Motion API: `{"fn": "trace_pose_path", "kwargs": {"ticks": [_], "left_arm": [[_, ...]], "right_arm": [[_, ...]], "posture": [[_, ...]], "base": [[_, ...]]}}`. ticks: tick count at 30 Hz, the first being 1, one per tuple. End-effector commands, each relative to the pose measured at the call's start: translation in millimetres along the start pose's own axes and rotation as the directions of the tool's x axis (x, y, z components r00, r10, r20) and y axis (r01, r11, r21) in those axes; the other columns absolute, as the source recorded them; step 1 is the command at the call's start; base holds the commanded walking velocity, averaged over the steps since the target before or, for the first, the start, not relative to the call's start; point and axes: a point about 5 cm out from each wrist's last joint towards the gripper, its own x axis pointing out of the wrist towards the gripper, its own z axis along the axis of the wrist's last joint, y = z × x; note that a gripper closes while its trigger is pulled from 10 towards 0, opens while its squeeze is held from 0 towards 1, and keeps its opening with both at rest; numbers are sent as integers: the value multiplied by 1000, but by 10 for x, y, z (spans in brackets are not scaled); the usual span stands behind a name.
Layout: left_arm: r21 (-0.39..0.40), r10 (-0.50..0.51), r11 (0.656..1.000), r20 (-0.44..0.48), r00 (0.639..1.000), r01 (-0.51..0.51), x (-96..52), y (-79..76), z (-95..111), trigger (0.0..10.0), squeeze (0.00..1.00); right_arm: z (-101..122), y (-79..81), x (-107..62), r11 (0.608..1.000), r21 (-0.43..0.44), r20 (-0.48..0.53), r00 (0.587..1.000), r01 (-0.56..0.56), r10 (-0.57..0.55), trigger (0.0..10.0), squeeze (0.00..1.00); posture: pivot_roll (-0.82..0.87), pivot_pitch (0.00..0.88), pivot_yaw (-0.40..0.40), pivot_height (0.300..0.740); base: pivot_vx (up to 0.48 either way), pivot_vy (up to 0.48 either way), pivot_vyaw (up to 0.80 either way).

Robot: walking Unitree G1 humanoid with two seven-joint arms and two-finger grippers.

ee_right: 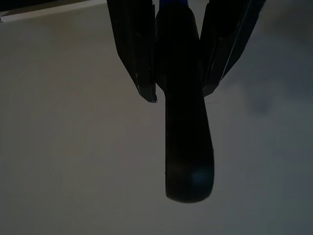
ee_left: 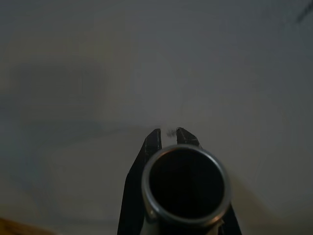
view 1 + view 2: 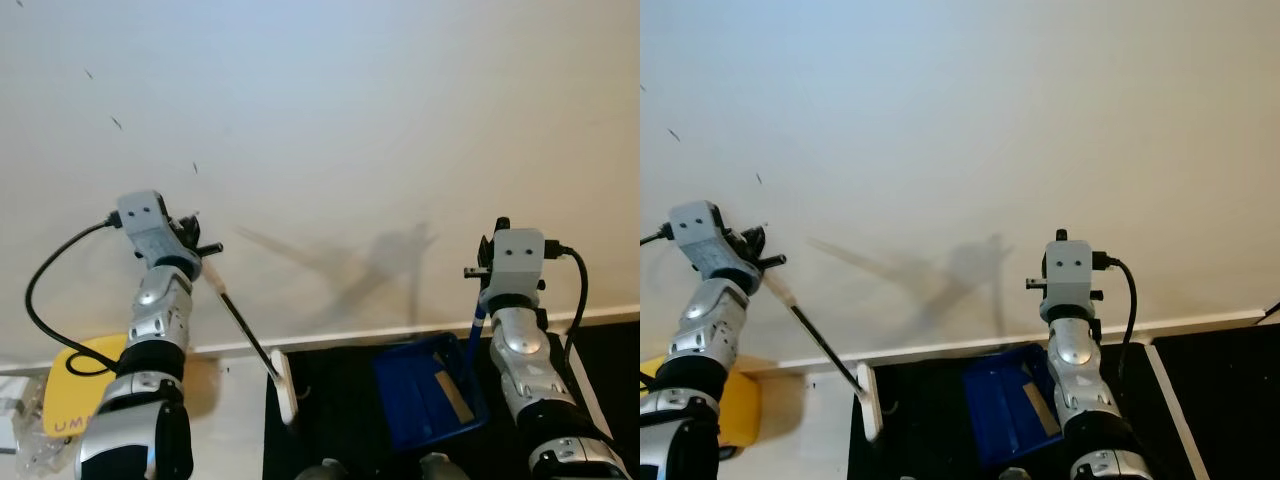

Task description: Sweep floor

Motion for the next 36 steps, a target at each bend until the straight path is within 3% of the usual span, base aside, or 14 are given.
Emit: {"fn": "trace_pose_path", "kwargs": {"ticks": [1, 8, 11, 13, 14, 15, 17, 19, 24, 28, 30, 31, 33, 36], "left_arm": [[50, 10, 999, 38, 999, -12, -1, 117, 108, 10000, 27], [172, -1, 985, -18, 1000, 4, -69, 133, -74, 10000, 16], [165, 2, 986, -45, 999, 6, -97, 129, -164, 10000, 24], [116, 3, 993, -100, 995, 8, -158, 71, -370, 10000, 90], [116, 3, 993, -100, 995, 8, -158, 71, -370, 10000, 90], [53, -3, 999, -122, 993, 9, -169, 0, -454, 10000, 118], [53, -3, 999, -122, 993, 9, -169, 0, -454, 10000, 118], [-130, -65, 990, -135, 989, 47, -141, -271, -549, 10000, 169], [-227, -140, 968, -125, 982, 109, -120, -480, -572, 10000, 208], [-395, -259, 895, -84, 962, 206, -103, -772, -551, 10000, 251], [-420, -277, 880, -76, 958, 221, -104, -817, -546, 10000, 251], [-472, -339, 838, -55, 939, 275, -118, -919, -540, 10000, 247], [-494, -367, 817, -45, 929, 299, -129, -968, -537, 10000, 251], [-562, -451, 742, -14, 893, 366, -190, -1137, -513, 10000, 247]], "right_arm": [[-76, 44, -43, 1000, -21, -29, 999, -19, 19, 10000, 0], [-77, 32, -29, 1000, -21, -30, 999, -14, 14, 10000, 0], [-71, 30, -23, 1000, -18, -28, 1000, -12, 11, 10000, 0], [-56, 35, -11, 1000, -15, -23, 1000, -9, 9, 10000, 0], [-56, 35, -11, 1000, -15, -23, 1000, -9, 9, 10000, 0], [-52, 38, -8, 1000, -13, -21, 1000, -10, 10, 10000, 0], [-52, 38, -8, 1000, -13, -21, 1000, -10, 10, 10000, 0], [-50, 53, -12, 1000, -9, -21, 1000, -15, 15, 10000, 0], [-53, 65, -16, 1000, -5, -22, 1000, -19, 19, 10000, 0], [-56, 90, -12, 999, 4, -28, 999, -33, 33, 10000, 0], [-57, 97, -11, 999, 5, -29, 999, -36, 36, 10000, 0], [-62, 113, -15, 999, 7, -31, 999, -42, 42, 10000, 0], [-64, 121, -17, 999, 9, -33, 998, -44, 45, 10000, 0], [-68, 136, -17, 999, 14, -36, 998, -50, 50, 10000, 0]], "posture": [[36, 334, 134, 740], [34, 345, 132, 740], [28, 350, 130, 740], [17, 361, 128, 740], [17, 361, 128, 740], [17, 361, 128, 740], [17, 361, 128, 740], [8, 364, 131, 740], [6, 365, 134, 740], [6, 367, 137, 740], [6, 367, 137, 740], [10, 368, 138, 740], [13, 367, 136, 740], [17, 365, 136, 740]], "base": [[0, 0, 0], [0, 0, 0], [0, 0, 0], [0, 0, 0], [0, 0, 0], [0, 0, 0], [0, 0, 0], [0, 0, 0], [0, 0, 0], [0, 0, 0], [0, 0, 0], [0, 0, 0], [0, 0, 0], [0, 0, 0]]}}
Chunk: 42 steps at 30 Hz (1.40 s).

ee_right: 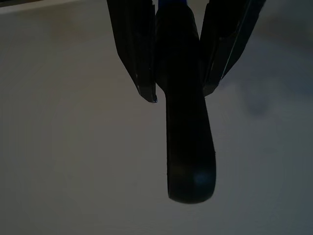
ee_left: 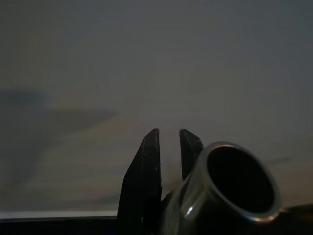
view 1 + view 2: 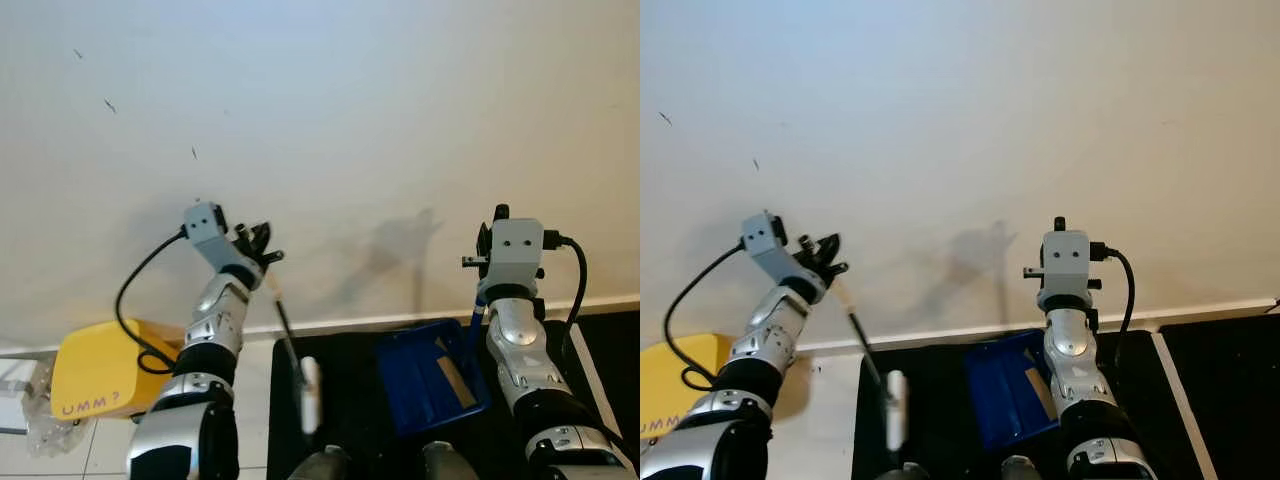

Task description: Sweep floor

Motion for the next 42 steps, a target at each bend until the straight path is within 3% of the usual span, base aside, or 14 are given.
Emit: {"fn": "trace_pose_path", "kwargs": {"ticks": [1, 5, 9, 12, 14, 17, 19, 22, 24, 26, 33, 37, 40, 42], "left_arm": [[-165, -80, 983, 1, 997, 79, -25, -126, -168, 10000, 247], [-214, -163, 964, -7, 987, 158, -59, -305, -193, 10000, 235], [-263, -290, 924, -7, 957, 278, -163, -538, -54, 10000, 227], [-219, -334, 921, -12, 942, 323, -227, -593, 64, 10000, 216], [-140, -311, 941, 11, 950, 309, -251, -510, 274, 10000, 220], [-120, -302, 946, 22, 953, 303, -257, -478, 345, 10000, 220], [-63, -272, 959, 51, 961, 275, -270, -392, 518, 10000, 220], [20, -209, 978, 81, 975, 208, -321, -274, 743, 10000, 216], [119, -154, 983, 97, 983, 142, -329, -196, 825, 10000, 220], [164, -125, 981, 102, 987, 107, -346, -168, 867, 10000, 231], [257, -58, 966, 98, 994, 31, -229, -142, 711, 10000, 227], [317, 11, 948, 88, 996, -38, -96, -123, 460, 10000, 243], [298, 57, 951, 84, 995, -79, -2, -152, 277, 10000, 243], [219, 109, 968, 72, 991, -122, 72, -178, 141, 10000, 255]], "right_arm": [[-180, 91, -103, 999, 5, -84, 996, -39, 39, 10000, 0], [-183, 96, -94, 999, 15, -89, 995, -36, 37, 10000, 0], [-190, 97, -89, 999, 23, -94, 995, -33, 35, 10000, 0], [-198, 98, -93, 999, 26, -97, 995, -31, 33, 10000, 0], [-202, 103, -98, 999, 28, -98, 995, -31, 33, 10000, 0], [-202, 104, -98, 999, 28, -97, 995, -31, 33, 10000, 0], [-207, 103, -101, 999, 28, -98, 995, -30, 32, 10000, 0], [-214, 89, -103, 999, 25, -97, 995, -29, 31, 10000, 0], [-214, 76, -101, 999, 22, -96, 995, -28, 30, 10000, 0], [-214, 68, -98, 999, 19, -95, 995, -28, 30, 10000, 0], [-196, 79, -79, 999, 14, -92, 995, -29, 30, 10000, 0], [-188, 95, -81, 999, 11, -88, 996, -31, 32, 10000, 0], [-191, 99, -86, 999, 10, -89, 996, -33, 33, 10000, 0], [-193, 97, -90, 999, 9, -88, 996, -33, 33, 10000, 0]], "posture": [[17, 365, 136, 740], [27, 361, 137, 740], [37, 353, 144, 740], [47, 349, 148, 740], [49, 343, 152, 740], [49, 343, 152, 740], [51, 337, 155, 740], [51, 331, 154, 740], [50, 326, 153, 740], [50, 326, 153, 740], [38, 342, 149, 740], [31, 348, 144, 740], [17, 351, 144, 740], [10, 354, 147, 740]], "base": [[0, 0, 0], [0, 0, 0], [0, 0, 0], [0, 0, 0], [0, 0, 0], [0, 0, 0], [0, 0, 0], [0, 0, 0], [0, 0, 0], [0, 0, 0], [0, 0, 0], [0, 0, 0], [0, 0, 0], [0, 0, 0]]}}
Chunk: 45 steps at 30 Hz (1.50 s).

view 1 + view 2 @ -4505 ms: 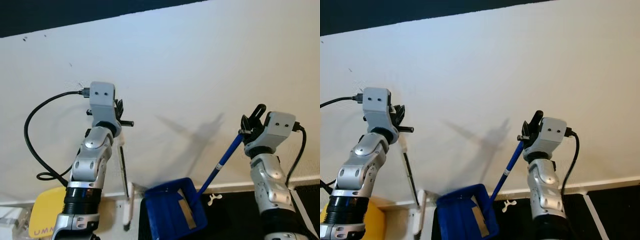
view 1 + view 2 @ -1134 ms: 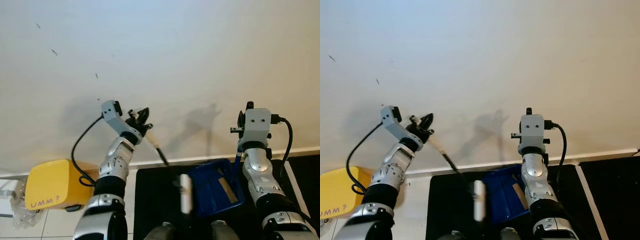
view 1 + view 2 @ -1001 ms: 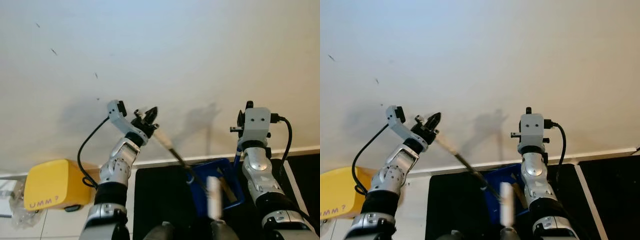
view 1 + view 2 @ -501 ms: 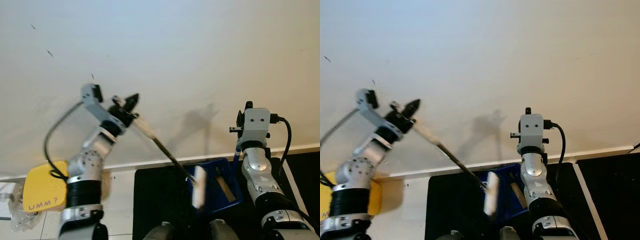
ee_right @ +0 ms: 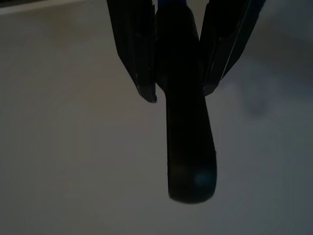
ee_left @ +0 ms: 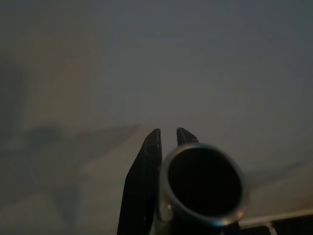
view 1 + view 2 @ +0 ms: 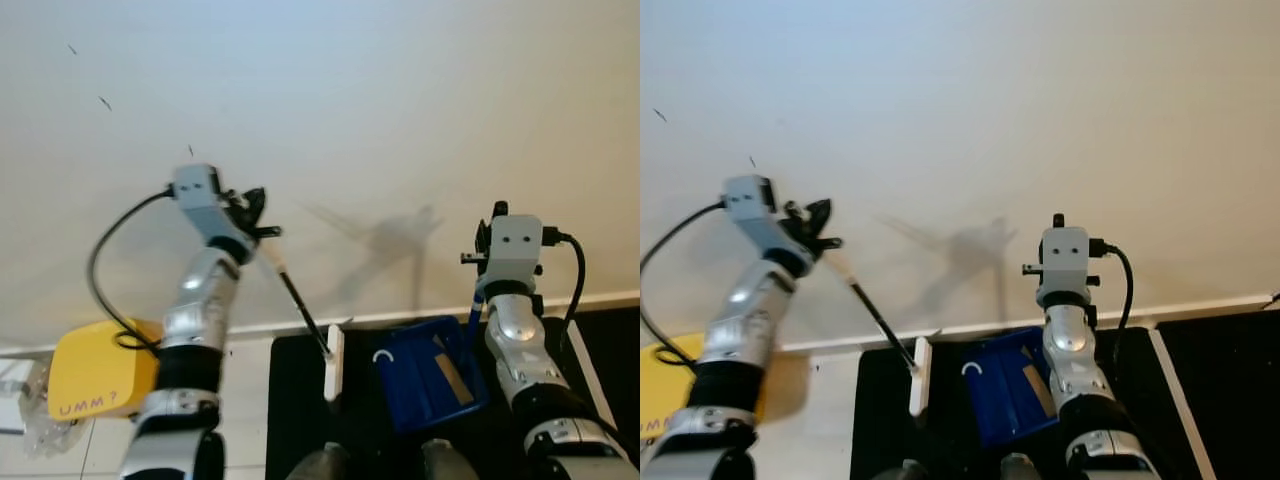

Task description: Sweep floor

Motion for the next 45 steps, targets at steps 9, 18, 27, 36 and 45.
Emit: {"fn": "trace_pose_path", "kwargs": {"ticks": [9, 18, 27, 36, 45], "left_arm": [[-278, 28, 960, -48, 998, -41, 101, -213, -252, 10000, 255], [-585, -40, 810, 9, 999, 37, 167, -477, -209, 10000, 290], [-578, -161, 796, 83, 983, 179, 27, -477, 39, 10000, 267], [-409, -182, 886, 129, 975, 219, -208, -142, 586, 10000, 239], [65, -90, 994, 48, 995, 87, -515, 102, 964, 10000, 137]], "right_arm": [[-203, 43, -140, 1000, -1, -89, 996, -19, 19, 10000, 0], [-199, 46, -128, 1000, 7, -93, 996, -14, 14, 10000, 0], [-176, 6, -90, 1000, 16, -89, 996, -1, 3, 10000, 0], [-140, -134, -98, 998, 58, -59, 998, 23, -20, 10000, 0], [146, -301, -193, 989, 149, 52, 999, -1, -6, 10000, 0]], "posture": [[-5, 360, 154, 740], [5, 358, 152, 740], [23, 343, 150, 740], [62, 302, 159, 740], [73, 267, 159, 740]], "base": [[0, 0, 0], [0, 0, 0], [0, 0, 0], [0, 0, 0], [0, 0, 0]]}}
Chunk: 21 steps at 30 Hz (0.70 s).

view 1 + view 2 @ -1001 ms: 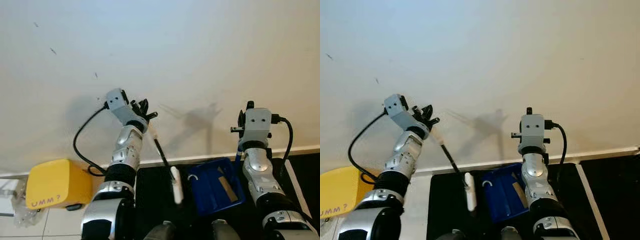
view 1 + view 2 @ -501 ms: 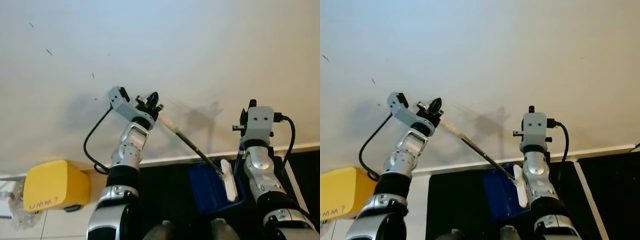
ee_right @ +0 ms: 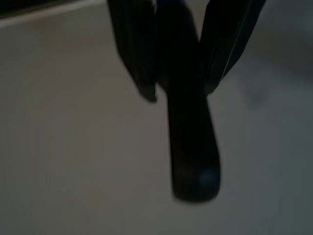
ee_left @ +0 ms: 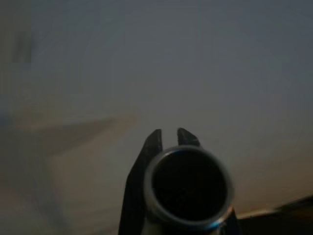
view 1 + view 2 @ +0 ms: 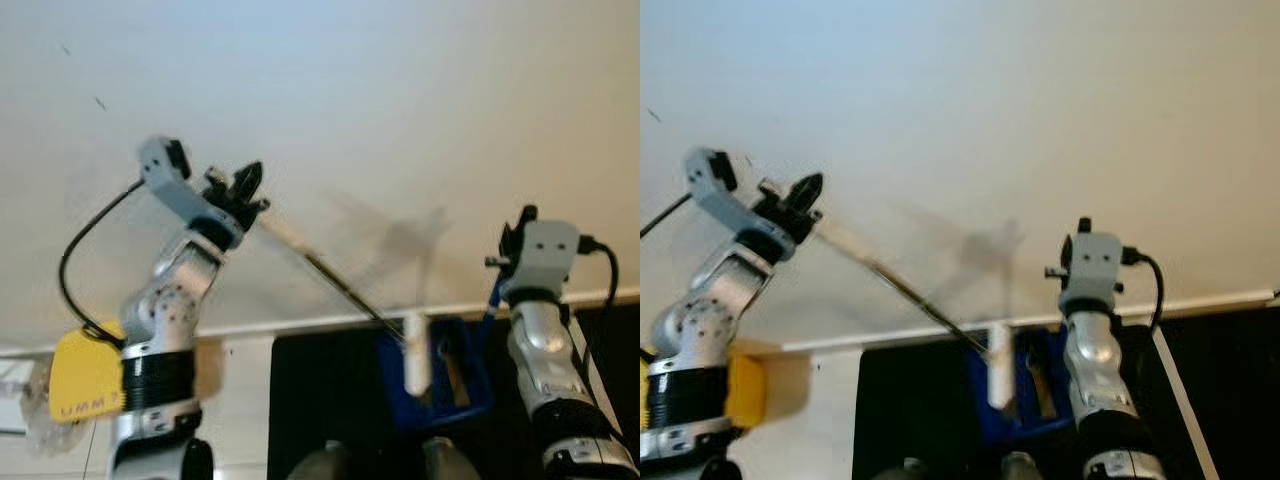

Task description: Sweep floor

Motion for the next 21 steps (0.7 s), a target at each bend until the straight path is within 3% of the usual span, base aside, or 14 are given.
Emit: {"fn": "trace_pose_path", "kwargs": {"ticks": [1, 2, 3, 4, 9, 10, 12, 21], "left_arm": [[120, 32, 992, 15, 999, -33, -73, 25, 137, 10000, 137], [120, 32, 992, 15, 999, -33, -73, 25, 137, 10000, 137], [143, 44, 989, 9, 999, -45, -83, 22, 165, 10000, 27], [174, 60, 983, -2, 998, -59, -94, 25, 188, 10000, 8], [217, 101, 972, -43, 994, -89, -109, 50, 165, 10000, 4], [244, 161, 960, -66, 985, -140, -132, 82, 108, 10000, 0], [244, 161, 960, -66, 985, -140, -132, 82, 108, 10000, 0], [386, 190, 911, -77, 979, -147, -144, 91, -89, 10000, 0]], "right_arm": [[99, 63, -29, 995, 90, 23, 999, -37, 35, 10000, 0], [99, 63, -29, 995, 90, 23, 999, -37, 35, 10000, 0], [160, 55, -38, 991, 127, 33, 999, -48, 44, 10000, 0], [245, 42, -49, 983, 172, 47, 997, -62, 55, 10000, 0], [384, 6, -72, 977, 198, 78, 995, -84, 70, 10000, 0], [434, -10, -108, 976, 199, 86, 994, -89, 73, 10000, 0], [434, -10, -108, 976, 199, 86, 994, -89, 73, 10000, 0], [383, 42, -208, 976, 201, 24, 997, -81, 78, 10000, 0]], "posture": [[73, 261, 157, 740], [73, 261, 157, 740], [70, 250, 156, 740], [64, 239, 155, 740], [52, 216, 156, 740], [44, 198, 155, 740], [44, 198, 155, 740], [10, 160, 152, 740]], "base": [[0, 0, 0], [0, 0, 0], [0, 0, 0], [0, 0, 0], [0, 0, 0], [0, 0, 0], [0, 0, 0], [0, 0, 0]]}}
